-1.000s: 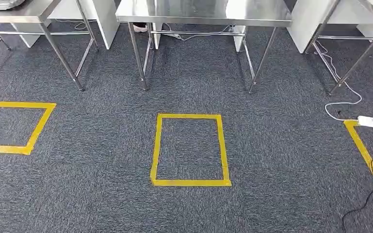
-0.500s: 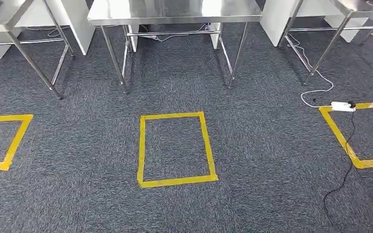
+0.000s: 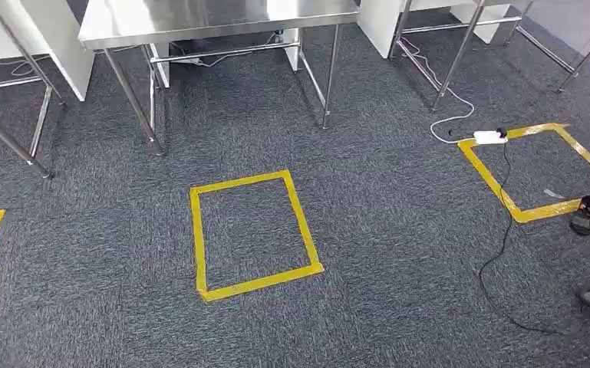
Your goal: Take the parts from the cabinet and place them on the table.
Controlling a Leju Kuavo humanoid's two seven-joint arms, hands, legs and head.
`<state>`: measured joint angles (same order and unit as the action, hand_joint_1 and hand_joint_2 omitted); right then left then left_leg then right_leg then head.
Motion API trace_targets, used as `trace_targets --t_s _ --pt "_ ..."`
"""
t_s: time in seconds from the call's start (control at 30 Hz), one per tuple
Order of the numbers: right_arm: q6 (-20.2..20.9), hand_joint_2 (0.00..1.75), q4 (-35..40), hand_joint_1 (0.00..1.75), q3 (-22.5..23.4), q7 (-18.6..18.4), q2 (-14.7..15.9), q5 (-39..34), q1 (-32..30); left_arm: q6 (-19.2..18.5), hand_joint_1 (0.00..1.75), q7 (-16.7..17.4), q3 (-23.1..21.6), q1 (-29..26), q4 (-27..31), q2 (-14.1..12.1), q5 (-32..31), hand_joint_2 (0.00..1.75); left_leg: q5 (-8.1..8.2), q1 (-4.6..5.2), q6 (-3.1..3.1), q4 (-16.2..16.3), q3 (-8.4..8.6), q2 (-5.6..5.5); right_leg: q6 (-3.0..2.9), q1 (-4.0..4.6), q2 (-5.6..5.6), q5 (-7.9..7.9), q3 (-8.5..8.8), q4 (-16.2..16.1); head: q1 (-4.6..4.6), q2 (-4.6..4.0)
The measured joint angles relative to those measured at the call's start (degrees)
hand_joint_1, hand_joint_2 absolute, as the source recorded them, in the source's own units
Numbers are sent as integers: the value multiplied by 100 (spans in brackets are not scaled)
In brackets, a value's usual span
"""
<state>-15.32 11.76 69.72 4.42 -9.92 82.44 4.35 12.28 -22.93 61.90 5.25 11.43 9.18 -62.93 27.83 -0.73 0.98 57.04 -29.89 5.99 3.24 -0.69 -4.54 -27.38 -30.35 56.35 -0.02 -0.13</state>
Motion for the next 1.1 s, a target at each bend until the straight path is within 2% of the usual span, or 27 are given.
trace_targets --t_s 0.07,0.1,0.13,0.17,0.23,0.27,0.3,0.33,0.4,0.43,0.47,0.5,0.57,0.6,0.63,0.67,0.7,0.77,0.8,0.83,0.87,0.9,0.93,0.97,1.0,1.03,1.1 --pt "0 0 0 0 0 0 7 -2 -11 0 0 0 0 28 0 6 0 0 -1 -14 -58 -23 36 122 -60 14 104 1 -60 9 0 0" --pt "0 0 0 0 0 0 9 -2 -13 4 0 0 0 35 0 13 -2 0 16 -25 -107 -30 53 177 -123 -3 183 36 -49 -30 4 0" --pt "0 0 0 0 2 0 -4 -4 -13 15 0 0 0 41 0 7 -9 0 139 -75 -155 88 13 -123 -183 -122 260 74 24 -55 -32 0" --pt "0 0 0 0 2 2 -4 -9 -9 20 0 0 0 39 0 4 -9 0 370 -81 -142 370 -97 -369 -255 -114 312 109 4 -47 -39 0" --pt "0 0 0 0 2 2 -9 -13 -6 35 0 2 -2 12 0 4 -9 0 862 -80 -143 1307 -506 -573 -296 -74 448 127 -25 -45 -52 0" --pt "0 0 0 0 2 2 -18 -15 -10 42 0 4 -2 -1 0 4 -11 0 973 -81 -148 1677 -690 -598 -299 -56 534 130 -40 -36 -57 0" --pt "0 0 0 0 2 2 -17 -15 -19 50 0 7 -2 -11 0 2 -18 0 928 -81 -146 1803 -768 -602 -299 -46 631 130 -46 -21 -52 0" --pt "0 0 0 0 2 2 -17 -18 -26 57 0 7 -2 -12 0 2 -22 0 759 -83 -141 1631 -706 -602 -297 -45 708 128 -45 -6 -55 0" --pt "0 0 0 0 2 0 -24 -26 -20 68 0 7 -2 -11 0 -4 -39 0 220 -120 -146 746 -299 -677 -291 -54 881 124 -50 49 -57 0" --pt "0 0 0 0 2 2 -30 -28 -13 72 0 6 -2 -11 0 -9 -54 0 58 -160 -141 303 -103 -862 -262 -53 957 106 -75 93 -59 0" --pt "0 0 0 0 2 2 -28 -31 -3 74 0 7 -2 -8 -2 -9 -59 0 176 -167 -161 211 -75 -1125 -226 -4 1001 86 -135 155 -55 0" --pt "0 0 0 0 4 2 -26 -31 3 76 0 6 -4 -3 0 -4 -68 0 150 -144 -117 233 -110 -1008 -186 4 1058 92 -181 166 -43 0" --pt "0 0 0 0 2 2 -28 -31 -23 85 0 7 -4 -1 0 -4 -63 0 139 -65 -31 230 -103 -924 -90 -14 1139 133 -271 112 -50 0" --pt "0 0 0 0 4 2 -26 -31 -43 92 0 6 -4 -1 0 -4 -61 0 94 -88 38 184 -100 -850 -37 6 1208 154 -291 105 -48 0" --pt "0 0 -2 0 4 2 -20 -26 -41 94 0 7 -2 7 0 0 -61 0 49 -102 93 147 -103 -765 -41 -26 1022 116 -298 205 -46 0" --pt "0 0 0 0 4 2 -22 -15 -40 101 0 7 -2 8 0 -2 -59 0 36 -95 134 135 -112 -716 -58 0 734 -40 -417 426 -15 0" --pt "2 0 0 0 4 2 -24 -11 -25 101 0 7 -2 -6 0 -2 -61 0 37 -88 141 135 -119 -617 -74 -12 597 -290 -642 871 22 0" --pt "0 0 0 0 4 2 -24 -7 -11 101 0 7 -2 -21 0 2 -57 0 38 -65 143 138 -139 -437 -54 -14 539 -637 -1053 1755 20 0" --pt "2 0 0 0 4 2 -24 -7 -18 101 0 7 -2 -21 0 2 -55 0 38 -54 143 139 -142 -362 -20 -27 532 -650 -1108 1917 15 0" --pt "2 0 0 0 4 0 -24 -7 -30 101 0 7 -2 -20 0 2 -55 0 39 -54 141 139 -142 -289 17 -34 517 -595 -1028 1808 18 0" --pt "2 0 0 0 4 2 -24 -4 -36 101 0 7 -2 -19 0 4 -55 0 40 -53 139 139 -138 -222 66 -36 483 -452 -808 1438 20 0" --pt "2 0 0 0 4 0 -20 -7 -36 101 0 7 -2 -18 0 9 -55 0 44 -54 132 139 -128 -159 108 -40 395 -261 -496 873 18 0" --pt "2 0 0 0 4 0 -17 -2 -27 101 0 7 -2 -17 0 18 -55 0 50 -53 121 139 -115 -93 120 -40 206 -91 -148 262 22 0" --pt "2 0 0 0 4 -2 -15 0 -13 103 0 7 -2 -14 0 15 -52 0 60 -21 94 137 -84 -50 29 -12 -57 -38 -129 135 13 0" --pt "2 0 0 0 4 -2 -11 0 0 105 0 4 -2 -20 0 20 -52 0 88 -2 41 135 -71 -4 0 53 -94 11 -118 94 11 0" --pt "2 0 0 0 4 -2 -11 0 3 105 0 7 -2 -15 0 20 -52 0 104 -5 5 135 -48 49 -71 50 1 14 -146 113 -9 0" --pt "4 0 0 0 4 -4 -4 -4 -8 103 0 7 -2 10 0 39 -52 0 98 -23 -70 86 16 202 -154 71 141 37 -170 84 0 0"
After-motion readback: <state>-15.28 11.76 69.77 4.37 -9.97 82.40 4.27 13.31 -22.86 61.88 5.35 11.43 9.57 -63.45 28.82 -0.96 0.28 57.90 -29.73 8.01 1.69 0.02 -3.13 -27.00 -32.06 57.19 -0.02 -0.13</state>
